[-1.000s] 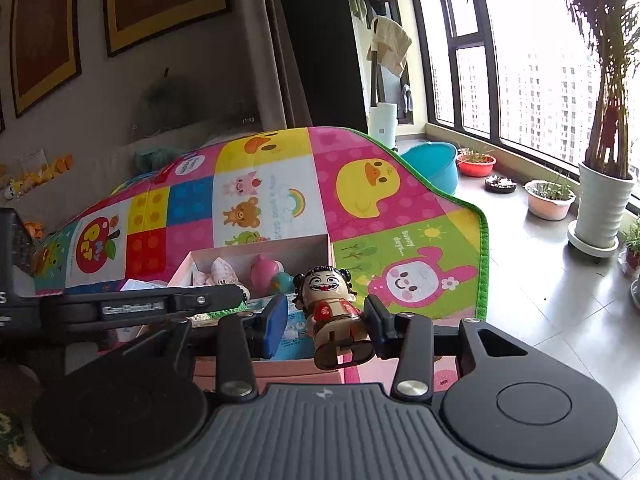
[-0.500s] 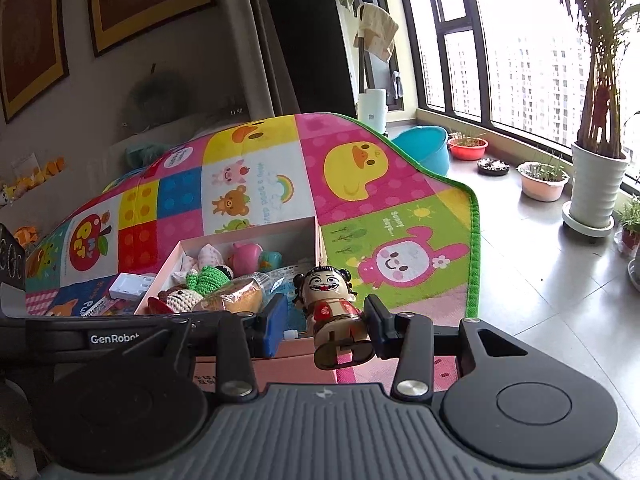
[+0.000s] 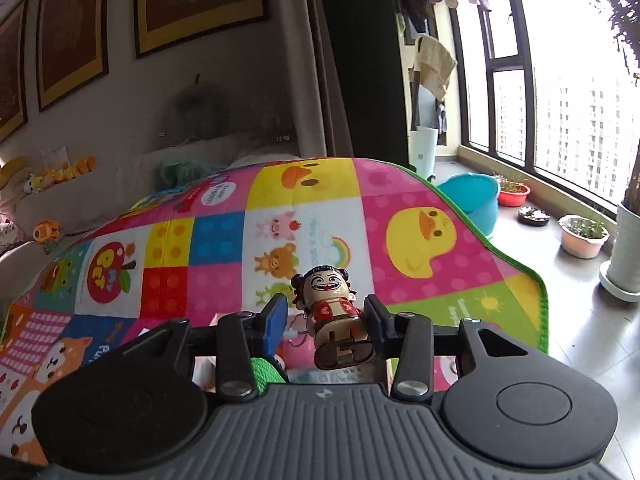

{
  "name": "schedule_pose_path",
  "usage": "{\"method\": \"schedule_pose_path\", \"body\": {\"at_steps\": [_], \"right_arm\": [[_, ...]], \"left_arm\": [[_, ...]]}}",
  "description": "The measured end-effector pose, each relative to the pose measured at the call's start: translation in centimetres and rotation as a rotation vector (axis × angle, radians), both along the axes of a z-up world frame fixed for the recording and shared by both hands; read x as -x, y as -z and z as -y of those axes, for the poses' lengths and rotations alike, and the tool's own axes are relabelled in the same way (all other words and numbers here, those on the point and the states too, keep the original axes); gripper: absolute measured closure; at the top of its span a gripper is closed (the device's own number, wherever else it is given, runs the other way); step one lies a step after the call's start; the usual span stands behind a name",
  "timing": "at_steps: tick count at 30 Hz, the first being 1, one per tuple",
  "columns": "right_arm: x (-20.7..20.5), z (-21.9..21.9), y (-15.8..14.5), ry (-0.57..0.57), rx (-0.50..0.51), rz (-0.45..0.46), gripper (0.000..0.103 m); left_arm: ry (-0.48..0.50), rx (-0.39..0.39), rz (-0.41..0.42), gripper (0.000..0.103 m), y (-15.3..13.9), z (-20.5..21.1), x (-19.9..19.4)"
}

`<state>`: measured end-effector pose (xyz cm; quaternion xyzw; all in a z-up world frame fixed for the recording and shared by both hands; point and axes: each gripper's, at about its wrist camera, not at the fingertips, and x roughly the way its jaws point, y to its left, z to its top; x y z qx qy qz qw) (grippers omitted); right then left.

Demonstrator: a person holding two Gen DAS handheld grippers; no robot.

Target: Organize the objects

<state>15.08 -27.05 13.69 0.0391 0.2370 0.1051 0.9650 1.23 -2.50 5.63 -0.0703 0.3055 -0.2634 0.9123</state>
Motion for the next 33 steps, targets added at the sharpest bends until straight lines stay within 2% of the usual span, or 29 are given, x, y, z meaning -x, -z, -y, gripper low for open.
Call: {"method": "schedule_pose_path", "body": {"at_steps": [1, 2, 4, 8, 11, 13, 16, 19, 22, 25, 28, 30, 33], "right_arm": [[-1.0, -0.3, 0.1, 0.019, 0.012, -0.01, 0.048], [-1.6, -0.5, 0.3, 0.037, 0.028, -0.011, 0.047], [-2.1, -0.6, 1.0, 0.061, 0.061, -0.024, 0.047], [-1.5, 0.4, 3.3, 0.098, 0.052, -0.104, 0.047], [-1.3, 0.8, 5.2, 0.124, 0.069, -0.166, 0.047], [-1.5, 1.0, 6.4, 0.141, 0.077, -0.212, 0.047], [-2.6, 0.7, 8.2, 0.118, 0.063, -0.298, 0.047], [-3.2, -0.9, 8.5, 0.132, 0.113, -0.296, 0.045], [-3.8, -3.1, 8.1, 0.113, 0.151, -0.273, 0.044], [-3.9, -5.3, 8.0, 0.019, 0.128, -0.27, 0.044], [-2.9, -8.0, 8.0, -0.103, 0.167, -0.258, 0.044], [-1.9, -8.9, 7.7, -0.155, 0.18, -0.247, 0.044], [0.1, -9.3, 6.7, -0.173, 0.219, -0.19, 0.043]], "left_arm": [[-0.029, -0.004, -0.008, 0.072, 0.3, -1.0, 0.2], [-0.057, -0.002, -0.017, 0.072, 0.6, -2.1, 0.4], [-0.118, 0.006, -0.034, 0.072, 1.1, -4.2, 0.5], [-0.23, 0.026, -0.048, 0.072, 1.7, -7.8, -0.8], [-0.326, 0.038, -0.025, 0.072, 1.3, -9.9, -2.0], [-0.396, 0.072, -0.003, 0.072, 1.0, -11.7, -2.3], [-0.47, 0.098, 0.012, 0.072, 1.0, -14.4, -2.9], [-0.52, 0.091, 0.0, 0.072, 1.1, -16.6, -3.8], [-0.521, 0.097, -0.01, 0.072, 0.8, -18.1, -5.3], [-0.498, 0.048, -0.015, 0.072, 0.7, -18.1, -8.1], [-0.501, 0.004, -0.011, 0.072, 0.8, -17.7, -11.2], [-0.531, -0.01, -0.027, 0.072, 0.9, -17.5, -13.3], [-0.596, -0.002, -0.031, 0.072, 0.8, -17.5, -16.5]]}}
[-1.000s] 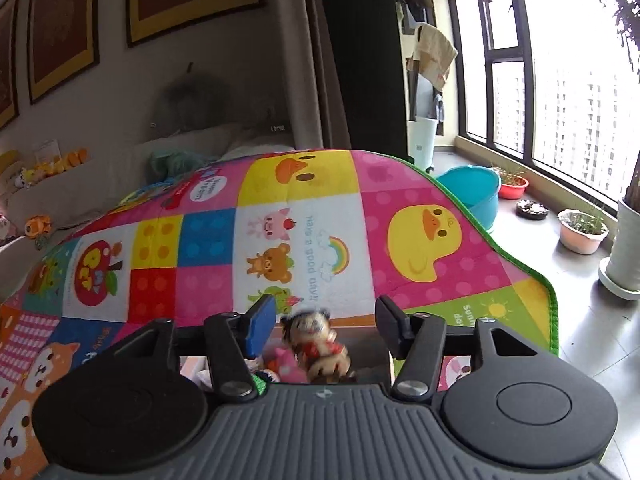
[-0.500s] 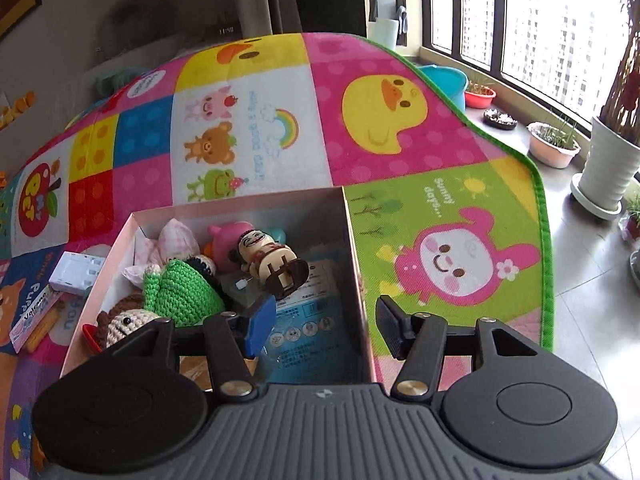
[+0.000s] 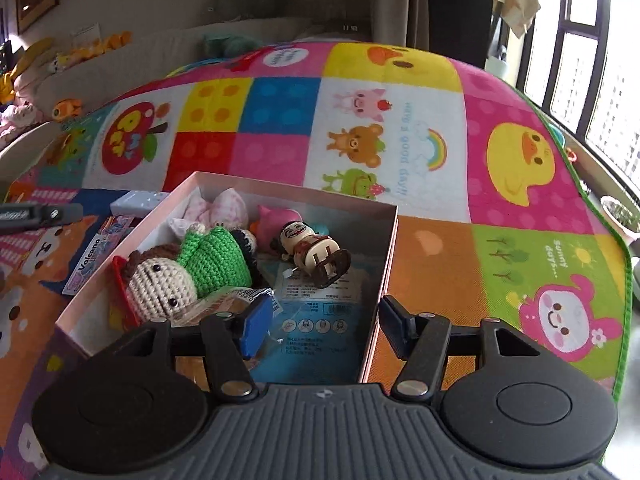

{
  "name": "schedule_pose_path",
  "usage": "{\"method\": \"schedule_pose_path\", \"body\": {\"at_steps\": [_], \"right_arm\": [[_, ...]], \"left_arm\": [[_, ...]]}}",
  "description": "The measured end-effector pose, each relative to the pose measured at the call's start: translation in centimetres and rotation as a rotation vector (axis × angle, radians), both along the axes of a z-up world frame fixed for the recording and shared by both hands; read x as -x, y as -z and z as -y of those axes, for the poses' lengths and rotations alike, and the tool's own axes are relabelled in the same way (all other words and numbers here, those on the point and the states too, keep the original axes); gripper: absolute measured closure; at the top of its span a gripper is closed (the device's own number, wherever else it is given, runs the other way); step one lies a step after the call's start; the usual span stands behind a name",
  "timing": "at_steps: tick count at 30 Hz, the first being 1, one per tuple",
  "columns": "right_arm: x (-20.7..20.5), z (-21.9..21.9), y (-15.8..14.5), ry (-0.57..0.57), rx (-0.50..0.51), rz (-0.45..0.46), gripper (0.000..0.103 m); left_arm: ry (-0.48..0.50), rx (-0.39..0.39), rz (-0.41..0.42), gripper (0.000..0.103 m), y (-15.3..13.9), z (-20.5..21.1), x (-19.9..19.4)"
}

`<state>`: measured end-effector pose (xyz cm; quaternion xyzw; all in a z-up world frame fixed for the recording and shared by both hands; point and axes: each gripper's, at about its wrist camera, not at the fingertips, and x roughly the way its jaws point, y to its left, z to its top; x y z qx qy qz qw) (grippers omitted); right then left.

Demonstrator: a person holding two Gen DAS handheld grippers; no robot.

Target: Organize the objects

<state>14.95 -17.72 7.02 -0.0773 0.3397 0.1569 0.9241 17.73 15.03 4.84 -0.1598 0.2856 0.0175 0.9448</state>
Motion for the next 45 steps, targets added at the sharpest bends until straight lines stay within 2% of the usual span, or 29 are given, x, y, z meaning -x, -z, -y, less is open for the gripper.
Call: {"method": "schedule_pose_path", "body": {"at_steps": [3, 5, 9, 11, 13, 16, 19, 20, 21, 25, 29, 31, 33, 34, 36, 38, 40, 43, 45], "right_arm": [[2.5, 0.5, -1.3, -0.01, -0.006, 0.047, 0.039], [4.5, 1.1, -1.9, -0.024, -0.028, 0.07, 0.033], [8.1, 2.3, -1.9, -0.041, -0.066, 0.075, 0.029], [9.3, 3.0, -1.3, -0.039, -0.076, 0.062, 0.027], [9.8, 3.6, -0.6, -0.023, -0.075, 0.05, 0.027], [10.0, 4.5, 0.1, 0.012, -0.089, 0.046, 0.027], [9.7, 5.2, 0.7, 0.049, -0.15, 0.016, 0.027], [9.7, 5.3, 0.8, 0.056, -0.164, 0.01, 0.027], [9.8, 5.2, 0.9, 0.063, -0.174, 0.006, 0.027], [10.7, 4.3, 1.2, 0.047, -0.197, -0.005, 0.027], [12.2, 2.9, 1.8, -0.004, -0.187, -0.034, 0.024], [13.0, 1.9, 2.2, -0.04, -0.175, -0.053, 0.024], [13.8, 0.6, 2.4, -0.093, -0.168, -0.072, 0.023], [14.2, -0.2, 2.4, -0.128, -0.164, -0.076, 0.023], [15.2, -2.0, 2.3, -0.214, -0.159, -0.083, 0.021], [16.0, -4.1, 2.2, -0.302, -0.164, -0.097, 0.02], [16.5, -6.4, 2.3, -0.382, -0.167, -0.117, 0.02], [16.7, -9.6, 3.3, -0.46, -0.148, -0.132, 0.02], [16.3, -11.3, 4.3, -0.463, -0.114, -0.145, 0.022]], "left_arm": [[-0.014, 0.025, 0.014, 0.072, -0.4, 0.0, -4.0], [-0.001, 0.006, -0.035, 0.072, -0.1, 0.5, -7.2], [0.02, -0.09, -0.175, 0.072, 1.9, 2.0, -12.2], [0.052, -0.095, -0.25, 0.072, 3.1, 2.4, -13.7], [0.087, -0.122, -0.248, 0.073, 3.2, 3.0, -13.3], [0.236, -0.144, -0.265, 0.072, 2.9, 4.4, -11.2], [0.364, -0.296, -0.258, 0.073, 2.9, 6.5, -7.2], [0.389, -0.331, -0.248, 0.073, 3.0, 6.8, -5.6], [0.403, -0.331, -0.243, 0.073, 2.9, 6.9, -4.1], [0.452, -0.241, -0.243, 0.074, 2.5, 6.1, 1.7], [0.479, -0.215, -0.214, 0.078, 2.3, 6.2, 7.8], [0.487, -0.113, -0.22, 0.079, 2.0, 5.4, 10.0], [0.451, -0.025, -0.172, 0.078, 1.0, 4.3, 12.1], [0.416, -0.009, -0.136, 0.078, 0.2, 3.7, 13.3], [0.317, -0.012, -0.069, 0.077, -1.5, 2.4, 15.5], [0.184, -0.058, -0.039, 0.078, -2.6, 1.0, 17.0], [0.051, -0.064, -0.061, 0.078, -2.8, -0.4, 17.4], [-0.062, 0.04, -0.133, 0.078, -1.7, -2.0, 16.9], [-0.116, 0.069, -0.172, 0.078, -0.8, -2.1, 16.7]]}}
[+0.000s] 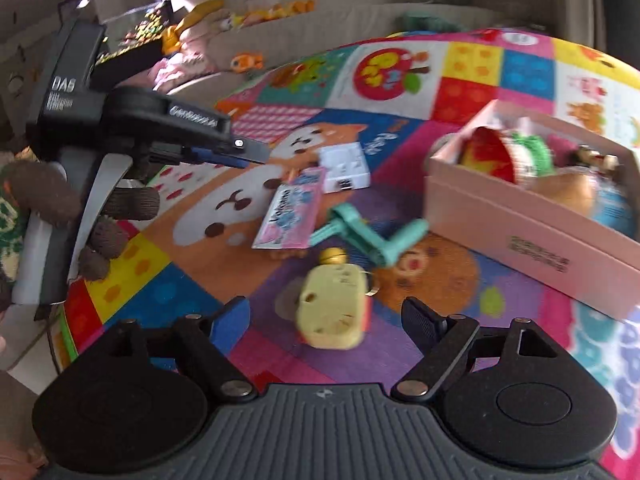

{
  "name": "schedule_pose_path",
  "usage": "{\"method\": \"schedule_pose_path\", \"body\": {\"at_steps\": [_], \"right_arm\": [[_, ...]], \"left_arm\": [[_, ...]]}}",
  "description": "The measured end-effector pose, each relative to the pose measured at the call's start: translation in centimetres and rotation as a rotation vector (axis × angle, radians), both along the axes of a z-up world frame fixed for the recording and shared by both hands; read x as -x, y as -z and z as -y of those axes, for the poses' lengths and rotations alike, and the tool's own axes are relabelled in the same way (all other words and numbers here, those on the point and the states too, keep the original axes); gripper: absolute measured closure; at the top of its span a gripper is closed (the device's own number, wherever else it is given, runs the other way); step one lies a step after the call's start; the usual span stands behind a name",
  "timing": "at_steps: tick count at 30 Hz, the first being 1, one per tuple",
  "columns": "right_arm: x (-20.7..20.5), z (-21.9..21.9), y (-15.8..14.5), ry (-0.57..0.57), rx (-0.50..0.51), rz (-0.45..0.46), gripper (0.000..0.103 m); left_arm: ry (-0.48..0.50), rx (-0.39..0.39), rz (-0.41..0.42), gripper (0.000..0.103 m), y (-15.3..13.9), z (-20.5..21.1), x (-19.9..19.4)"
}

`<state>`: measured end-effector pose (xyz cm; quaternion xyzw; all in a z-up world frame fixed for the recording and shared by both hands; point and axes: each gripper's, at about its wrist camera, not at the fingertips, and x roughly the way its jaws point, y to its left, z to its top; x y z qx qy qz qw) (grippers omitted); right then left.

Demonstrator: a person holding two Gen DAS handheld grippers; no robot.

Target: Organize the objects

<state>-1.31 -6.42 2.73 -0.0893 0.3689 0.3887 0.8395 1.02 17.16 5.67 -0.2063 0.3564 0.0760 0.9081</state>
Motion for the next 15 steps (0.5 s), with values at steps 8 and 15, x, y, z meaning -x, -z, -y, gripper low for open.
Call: {"method": "schedule_pose_path", "body": {"at_steps": [8, 15], "right_arm": [[-1.7, 4.8, 0.5, 0.197, 0.097, 0.039, 0.058], [-3.4, 12.9, 1.0, 0.463, 0.017, -0.006, 0.022]], "left_arm": [[0.218, -0.076, 0.008, 0.076, 2.0, 2.3, 2.0], [0.348, -0.062, -0.012, 0.048, 2.6, 5.7, 1.0]]}}
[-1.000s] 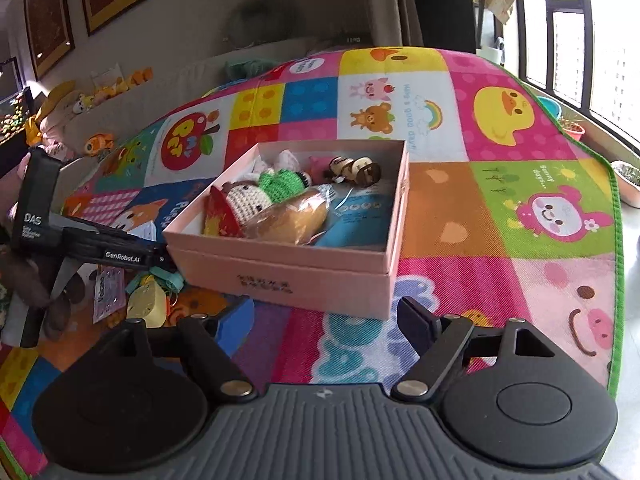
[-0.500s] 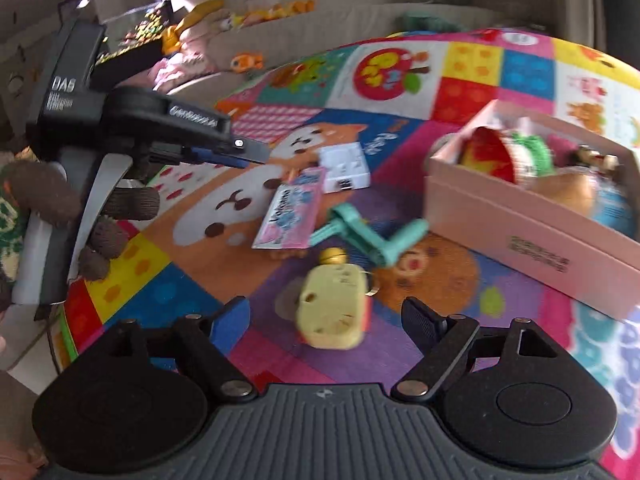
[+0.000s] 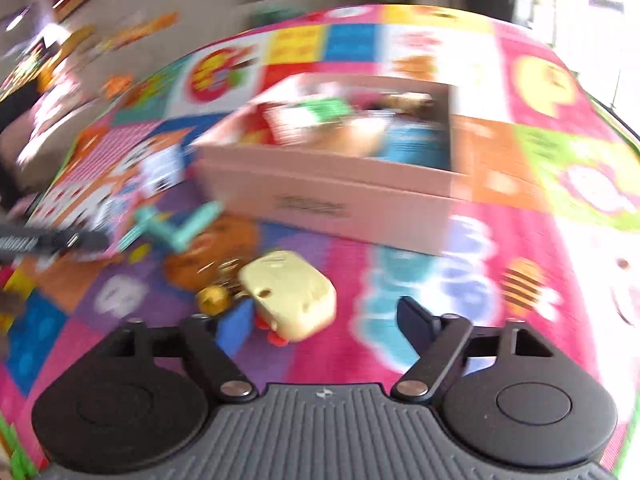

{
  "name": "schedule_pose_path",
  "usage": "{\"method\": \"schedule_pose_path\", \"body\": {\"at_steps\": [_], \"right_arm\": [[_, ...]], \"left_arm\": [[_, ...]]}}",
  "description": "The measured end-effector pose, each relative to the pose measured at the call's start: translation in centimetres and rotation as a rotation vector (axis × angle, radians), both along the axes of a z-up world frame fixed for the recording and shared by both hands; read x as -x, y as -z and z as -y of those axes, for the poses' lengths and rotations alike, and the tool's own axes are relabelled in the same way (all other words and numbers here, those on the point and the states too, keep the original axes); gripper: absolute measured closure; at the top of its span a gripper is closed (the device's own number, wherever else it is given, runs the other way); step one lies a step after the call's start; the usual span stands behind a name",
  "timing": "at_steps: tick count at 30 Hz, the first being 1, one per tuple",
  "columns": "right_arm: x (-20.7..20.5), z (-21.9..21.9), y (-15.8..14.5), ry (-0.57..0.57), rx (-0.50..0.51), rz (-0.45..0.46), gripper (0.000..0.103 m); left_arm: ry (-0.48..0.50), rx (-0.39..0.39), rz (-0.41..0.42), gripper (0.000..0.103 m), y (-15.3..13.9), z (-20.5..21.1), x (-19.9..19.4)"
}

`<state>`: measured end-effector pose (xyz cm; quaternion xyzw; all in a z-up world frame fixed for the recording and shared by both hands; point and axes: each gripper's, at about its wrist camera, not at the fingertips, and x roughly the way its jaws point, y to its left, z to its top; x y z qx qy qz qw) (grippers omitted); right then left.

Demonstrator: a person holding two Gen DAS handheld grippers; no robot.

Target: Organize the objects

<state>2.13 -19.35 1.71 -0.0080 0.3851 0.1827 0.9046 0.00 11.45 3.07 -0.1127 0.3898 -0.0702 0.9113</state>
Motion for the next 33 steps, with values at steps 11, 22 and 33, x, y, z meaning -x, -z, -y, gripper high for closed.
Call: {"method": "schedule_pose_path", "body": {"at_steps": [11, 22, 33], "right_arm": [[0.6, -0.9, 1.6, 0.015, 0.065, 0.065, 0.004], [0.4, -1.4, 1.8, 0.004, 0.086, 0.06, 0.0], [0.4, -1.3, 1.8, 0.002, 0.085, 0.059, 0.0]], "left_arm": [[-0.139, 0.078, -0.021, 0.046, 0.3, 0.6, -4.4], [-0.277, 0.058, 0.028, 0.045, 0.8, -0.7, -9.0], [-0.219, 0.002, 0.031, 0.047, 1.0, -0.3, -8.3]]}}
